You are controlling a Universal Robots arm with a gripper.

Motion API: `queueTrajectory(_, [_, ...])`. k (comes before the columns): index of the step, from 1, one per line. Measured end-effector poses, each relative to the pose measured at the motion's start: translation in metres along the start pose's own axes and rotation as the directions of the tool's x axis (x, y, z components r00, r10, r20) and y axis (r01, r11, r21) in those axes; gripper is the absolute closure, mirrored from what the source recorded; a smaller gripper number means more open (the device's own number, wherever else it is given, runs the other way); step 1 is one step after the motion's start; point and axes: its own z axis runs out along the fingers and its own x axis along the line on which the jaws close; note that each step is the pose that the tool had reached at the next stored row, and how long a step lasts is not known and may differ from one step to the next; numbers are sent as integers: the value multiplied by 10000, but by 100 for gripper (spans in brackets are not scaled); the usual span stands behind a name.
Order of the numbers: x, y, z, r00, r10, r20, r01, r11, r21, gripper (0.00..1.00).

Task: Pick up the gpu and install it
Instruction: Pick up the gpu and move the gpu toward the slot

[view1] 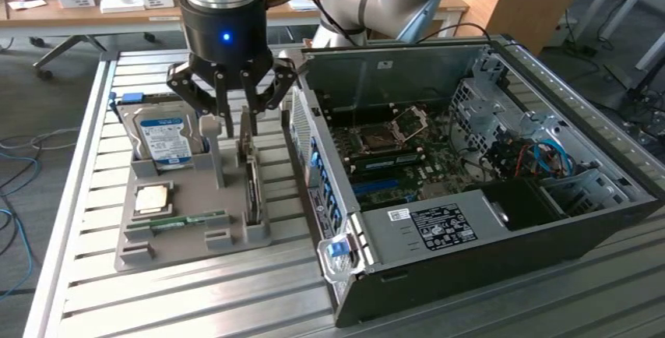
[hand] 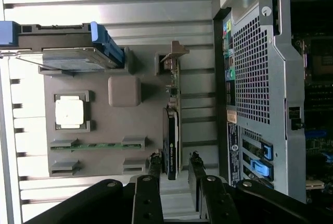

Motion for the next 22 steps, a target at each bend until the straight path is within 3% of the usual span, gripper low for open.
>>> queueTrajectory(16, [5, -9, 219, 10000, 1, -3, -1, 10000, -40, 64])
queueTrajectory(22, [5, -10, 227, 10000, 1, -4, -1, 10000, -39, 64])
